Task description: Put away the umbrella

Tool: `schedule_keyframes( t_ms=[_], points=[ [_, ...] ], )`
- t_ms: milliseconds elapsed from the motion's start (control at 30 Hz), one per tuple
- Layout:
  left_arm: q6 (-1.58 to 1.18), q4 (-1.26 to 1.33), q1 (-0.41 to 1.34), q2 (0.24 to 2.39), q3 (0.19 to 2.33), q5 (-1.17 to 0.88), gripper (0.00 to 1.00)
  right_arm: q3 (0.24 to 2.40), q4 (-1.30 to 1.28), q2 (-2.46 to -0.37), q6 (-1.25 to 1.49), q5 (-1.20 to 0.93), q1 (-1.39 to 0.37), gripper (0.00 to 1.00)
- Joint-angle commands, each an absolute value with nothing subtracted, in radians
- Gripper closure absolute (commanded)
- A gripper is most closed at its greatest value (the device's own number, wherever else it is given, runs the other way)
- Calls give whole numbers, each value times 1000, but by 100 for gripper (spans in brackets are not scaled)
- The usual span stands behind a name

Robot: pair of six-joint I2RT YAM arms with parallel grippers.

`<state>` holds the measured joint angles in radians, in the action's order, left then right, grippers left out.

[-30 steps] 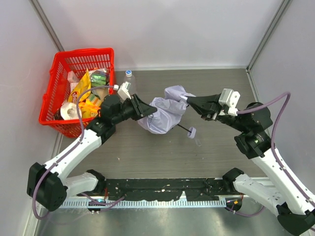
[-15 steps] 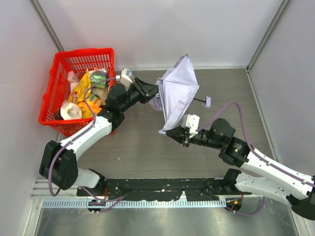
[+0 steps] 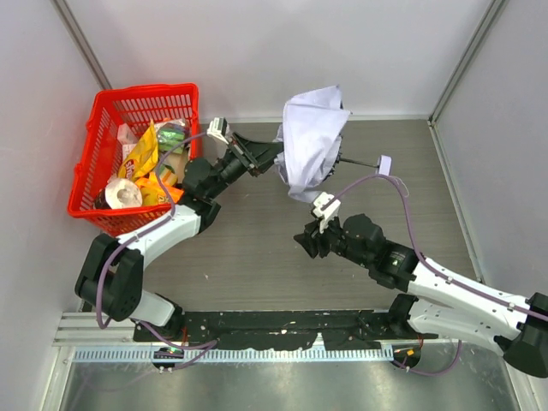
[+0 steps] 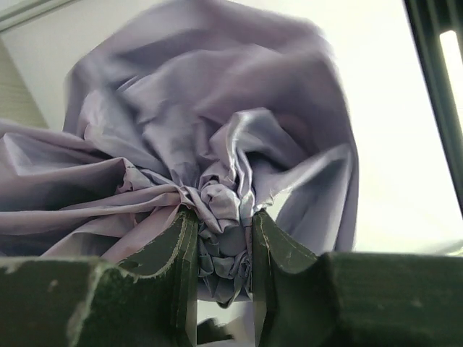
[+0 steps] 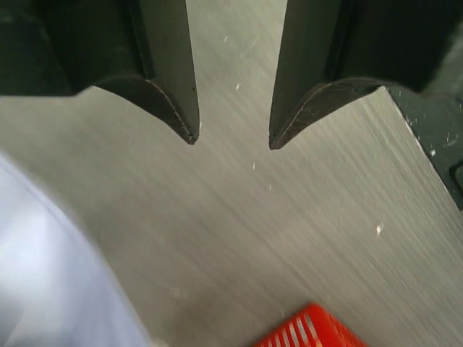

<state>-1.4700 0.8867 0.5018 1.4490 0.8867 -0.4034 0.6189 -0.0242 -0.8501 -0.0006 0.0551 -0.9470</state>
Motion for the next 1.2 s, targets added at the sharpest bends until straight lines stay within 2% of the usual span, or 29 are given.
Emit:
schedule_keyframes(
  t_ms=[0, 167, 300, 400, 567, 700, 767, 867, 933, 1000, 1033, 1167],
  points=[
    [-1479, 1155, 495, 1414, 936, -423, 100, 652, -225, -871, 285, 123, -954, 48],
    [-1441, 1187, 494, 1430, 968, -454, 100, 612, -352, -777, 480, 150, -954, 44],
    [-1316, 1180, 495, 1410, 976, -512, 100, 704, -507, -700, 529, 160, -953, 41],
    [-1230, 1163, 495, 1387, 962, -555, 100, 882, -654, -716, 450, 156, -953, 43],
    [-1059, 1109, 497, 1321, 920, -649, 100, 1159, -727, -745, 355, 153, -953, 44],
    [-953, 984, 495, 1278, 907, -735, 100, 1409, -840, -830, 275, 270, -953, 43],
    [-908, 947, 495, 1261, 891, -779, 100, 1526, -880, -921, 241, 348, -953, 38],
    [-862, 888, 495, 1232, 871, -857, 100, 1697, -933, -1018, 164, 333, -953, 30],
    [-838, 855, 495, 1206, 854, -876, 100, 1751, -957, -1069, 125, 299, -939, 24],
    [-816, 821, 495, 1186, 847, -905, 100, 1752, -962, -1100, 82, 108, -890, 16],
    [-819, 828, 495, 1178, 842, -922, 100, 1749, -965, -1120, 72, -46, -827, 15],
    [-819, 828, 495, 1132, 819, -966, 100, 1684, -951, -1150, 43, -347, -644, 16]
  ],
)
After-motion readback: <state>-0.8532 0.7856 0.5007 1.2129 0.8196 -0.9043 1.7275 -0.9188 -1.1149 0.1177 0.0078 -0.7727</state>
